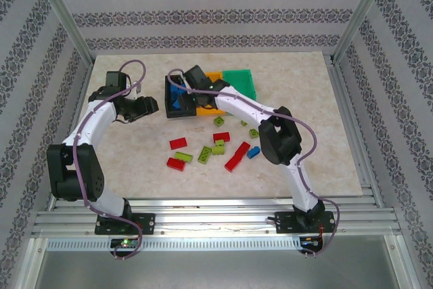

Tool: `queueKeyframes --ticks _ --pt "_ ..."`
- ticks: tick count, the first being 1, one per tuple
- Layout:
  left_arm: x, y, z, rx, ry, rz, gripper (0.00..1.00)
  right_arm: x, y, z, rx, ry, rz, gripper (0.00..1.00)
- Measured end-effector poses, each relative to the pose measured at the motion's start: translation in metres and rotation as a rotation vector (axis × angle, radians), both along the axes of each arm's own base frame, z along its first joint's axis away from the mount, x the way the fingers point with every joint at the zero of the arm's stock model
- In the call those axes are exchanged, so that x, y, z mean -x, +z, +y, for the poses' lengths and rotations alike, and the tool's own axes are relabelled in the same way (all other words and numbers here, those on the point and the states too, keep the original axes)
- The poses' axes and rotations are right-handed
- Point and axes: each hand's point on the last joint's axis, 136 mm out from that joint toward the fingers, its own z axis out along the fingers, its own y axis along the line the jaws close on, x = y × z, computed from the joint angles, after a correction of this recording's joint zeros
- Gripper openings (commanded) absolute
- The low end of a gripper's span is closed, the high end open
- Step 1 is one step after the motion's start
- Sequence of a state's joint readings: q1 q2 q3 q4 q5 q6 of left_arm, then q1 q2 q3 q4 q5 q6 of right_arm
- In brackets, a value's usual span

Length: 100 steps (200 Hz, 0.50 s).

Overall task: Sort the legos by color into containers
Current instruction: Place the lego in the container.

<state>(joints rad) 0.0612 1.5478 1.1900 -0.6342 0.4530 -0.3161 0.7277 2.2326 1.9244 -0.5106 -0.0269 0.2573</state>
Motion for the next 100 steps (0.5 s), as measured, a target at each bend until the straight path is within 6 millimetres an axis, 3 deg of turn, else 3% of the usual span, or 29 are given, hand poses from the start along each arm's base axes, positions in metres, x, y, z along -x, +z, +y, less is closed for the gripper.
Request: queueKeyframes --ticks 21,42,72,83,100 --pt "0.000 0.000 -0.001 0.004 -0.002 0.000 0.63 0.038 -0.011 -0.019 0.038 0.019 0.038 0.53" --pt "0.000 0.000 -0.001 0.006 -0.003 0.000 0.63 0.071 0.004 -0.042 0.037 0.024 0.026 0.54" --pt "0.000 0.000 -0.001 0.006 -0.003 0.000 0.63 0.094 0.028 -0.088 0.036 -0.028 -0.039 0.56" --pt "0.000 0.000 -0.001 0.006 -0.003 0.000 0.63 0.101 0.025 -0.109 0.050 -0.062 -0.042 0.56" --pt "0.000 0.000 -0.001 0.007 -0.004 0.000 0.63 0.108 0.006 -0.150 0.093 -0.145 -0.012 0.57"
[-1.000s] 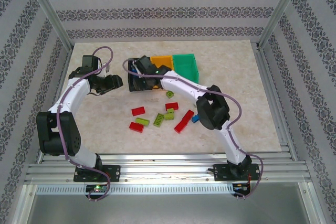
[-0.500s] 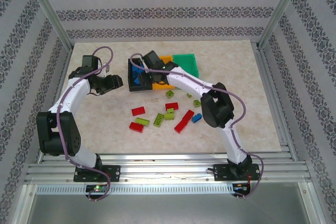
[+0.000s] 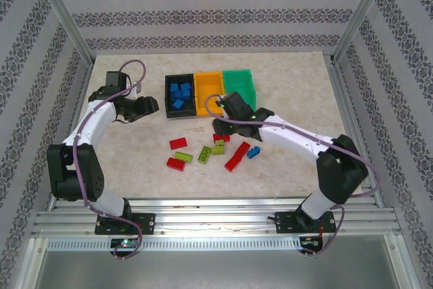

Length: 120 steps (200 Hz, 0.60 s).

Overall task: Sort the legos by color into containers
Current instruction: Pick up the lego from the bottom-center of the table.

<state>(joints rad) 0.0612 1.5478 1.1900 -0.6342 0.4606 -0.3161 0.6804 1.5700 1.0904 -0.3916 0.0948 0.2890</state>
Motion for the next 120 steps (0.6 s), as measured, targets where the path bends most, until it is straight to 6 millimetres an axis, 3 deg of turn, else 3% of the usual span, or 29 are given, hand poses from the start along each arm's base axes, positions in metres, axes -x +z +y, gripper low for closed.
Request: queueKeyframes --ticks 26,47,76,120 --pt "0.000 0.000 0.000 0.000 0.000 0.000 0.63 0.018 -0.044 -0.066 0.072 -0.147 0.090 0.57" --pt "0.000 0.000 0.000 -0.001 0.000 0.000 0.63 0.039 -0.061 -0.095 0.092 -0.216 0.124 0.59" --pt "0.000 0.000 0.000 0.000 0.000 0.000 0.63 0.050 -0.061 -0.106 0.069 -0.252 0.120 0.59" --pt "0.000 0.000 0.000 0.000 0.000 0.000 0.63 0.051 -0.071 -0.101 0.046 -0.243 0.150 0.60"
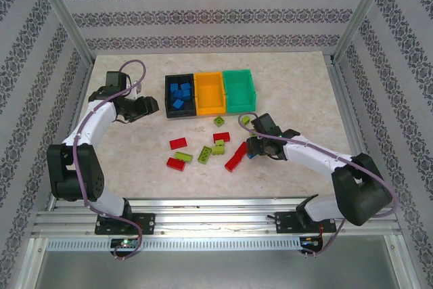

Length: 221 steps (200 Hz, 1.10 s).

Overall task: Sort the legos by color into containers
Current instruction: Pick up the lego from the bottom-center of the table.

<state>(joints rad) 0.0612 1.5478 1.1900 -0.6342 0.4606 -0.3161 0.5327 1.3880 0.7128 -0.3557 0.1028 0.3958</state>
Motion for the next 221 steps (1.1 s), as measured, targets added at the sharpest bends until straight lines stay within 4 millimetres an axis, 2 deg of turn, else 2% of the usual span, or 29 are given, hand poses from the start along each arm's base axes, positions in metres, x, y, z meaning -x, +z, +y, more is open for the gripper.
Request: queueKeyframes --ticks 118,137,180,221 --pt "0.000 0.000 -0.001 0.003 -0.002 0.000 0.65 0.015 -0.018 0.023 -0.021 0.061 0.072 0.59" --pt "0.000 -0.001 -0.001 0.003 -0.002 0.004 0.65 0.022 -0.024 0.028 -0.013 0.084 0.094 0.55" --pt "0.000 -0.003 0.000 0.003 -0.001 0.007 0.65 0.026 -0.027 0.032 -0.011 0.095 0.107 0.37" --pt "0.000 -0.003 -0.001 0.004 -0.002 0.008 0.65 0.026 -0.024 0.033 -0.020 0.095 0.101 0.31"
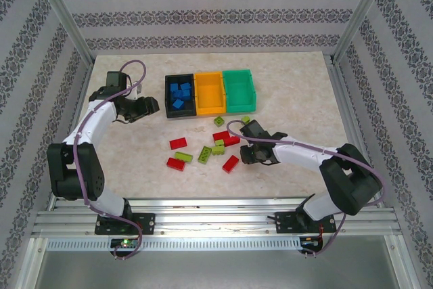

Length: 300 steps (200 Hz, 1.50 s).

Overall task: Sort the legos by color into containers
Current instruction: Pick up the lego from the bottom-center of the table, then place the lego in the container.

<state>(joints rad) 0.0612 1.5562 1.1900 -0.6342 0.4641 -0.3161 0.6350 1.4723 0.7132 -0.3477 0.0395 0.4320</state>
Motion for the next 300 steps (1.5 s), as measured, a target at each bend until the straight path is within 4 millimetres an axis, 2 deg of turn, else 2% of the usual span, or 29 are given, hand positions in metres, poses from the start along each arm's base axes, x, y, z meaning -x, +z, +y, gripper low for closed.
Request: queueKeyframes --ticks 32,64,87,120,160,190,209,231,253,270,300 --pt "0.000 0.000 0.000 0.000 0.000 0.000 0.66 -0.009 0.016 0.011 -0.045 0.009 -0.029 0.31" --pt "0.000 0.000 0.000 0.000 0.000 0.000 0.66 -0.031 0.052 0.044 -0.152 0.046 -0.089 0.31" --pt "0.000 0.000 0.000 0.002 -0.001 0.000 0.66 -0.058 0.082 0.083 -0.224 0.100 -0.145 0.31" --pt "0.000 0.000 -0.001 0.003 -0.002 0.000 0.66 -0.098 0.108 0.139 -0.291 0.177 -0.195 0.31" --pt "0.000 0.000 0.000 0.003 -0.001 0.001 0.66 -0.147 0.121 0.189 -0.337 0.230 -0.238 0.31" --pt "0.000 -0.001 -0.001 0.003 -0.002 0.003 0.66 -0.185 0.123 0.217 -0.363 0.247 -0.259 0.34" --pt "0.000 -0.002 0.000 0.003 -0.002 0.005 0.66 -0.203 0.124 0.227 -0.364 0.251 -0.266 0.47" --pt "0.000 -0.002 -0.001 0.003 -0.002 0.005 0.66 -0.214 0.126 0.231 -0.349 0.266 -0.272 0.49" --pt "0.000 -0.002 0.000 0.003 -0.002 0.006 0.66 -0.211 0.123 0.229 -0.334 0.276 -0.259 0.49" --pt "0.000 -0.003 -0.001 0.004 -0.002 0.009 0.66 -0.198 0.113 0.220 -0.317 0.284 -0.227 0.49" --pt "-0.001 -0.006 -0.001 0.006 -0.003 0.019 0.65 -0.154 0.095 0.188 -0.276 0.298 -0.155 0.49"
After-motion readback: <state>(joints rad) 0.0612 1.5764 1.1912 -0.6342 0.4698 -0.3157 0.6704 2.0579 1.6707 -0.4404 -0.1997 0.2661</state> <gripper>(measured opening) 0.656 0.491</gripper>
